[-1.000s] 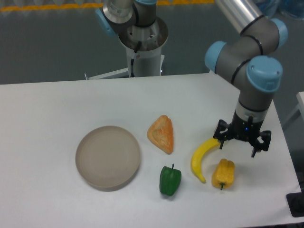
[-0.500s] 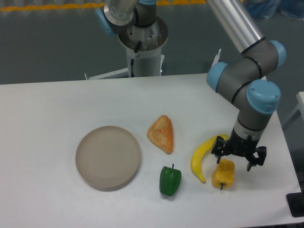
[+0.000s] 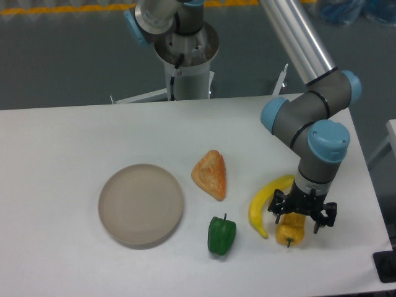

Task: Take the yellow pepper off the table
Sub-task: 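Lower the open gripper around the yellow pepper, then close the gripper on the yellow pepper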

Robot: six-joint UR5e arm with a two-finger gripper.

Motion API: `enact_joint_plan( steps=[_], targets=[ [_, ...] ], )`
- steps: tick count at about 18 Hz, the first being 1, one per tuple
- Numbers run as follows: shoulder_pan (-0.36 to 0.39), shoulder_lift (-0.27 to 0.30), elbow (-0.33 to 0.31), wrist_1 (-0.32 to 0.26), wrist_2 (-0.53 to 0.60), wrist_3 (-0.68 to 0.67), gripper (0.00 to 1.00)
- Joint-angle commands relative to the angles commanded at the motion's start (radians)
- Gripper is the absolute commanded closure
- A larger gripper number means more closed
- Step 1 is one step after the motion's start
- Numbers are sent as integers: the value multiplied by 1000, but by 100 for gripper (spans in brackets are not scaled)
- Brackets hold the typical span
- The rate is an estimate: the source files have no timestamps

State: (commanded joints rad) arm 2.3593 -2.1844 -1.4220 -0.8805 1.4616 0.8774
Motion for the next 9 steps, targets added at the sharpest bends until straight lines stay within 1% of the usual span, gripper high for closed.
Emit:
enact_joint_plan(
  steps=[8, 9],
  targets=[
    [-9, -8, -3, -2, 13, -9, 0],
    [-9, -8, -5, 0, 13, -9, 14]
  ],
)
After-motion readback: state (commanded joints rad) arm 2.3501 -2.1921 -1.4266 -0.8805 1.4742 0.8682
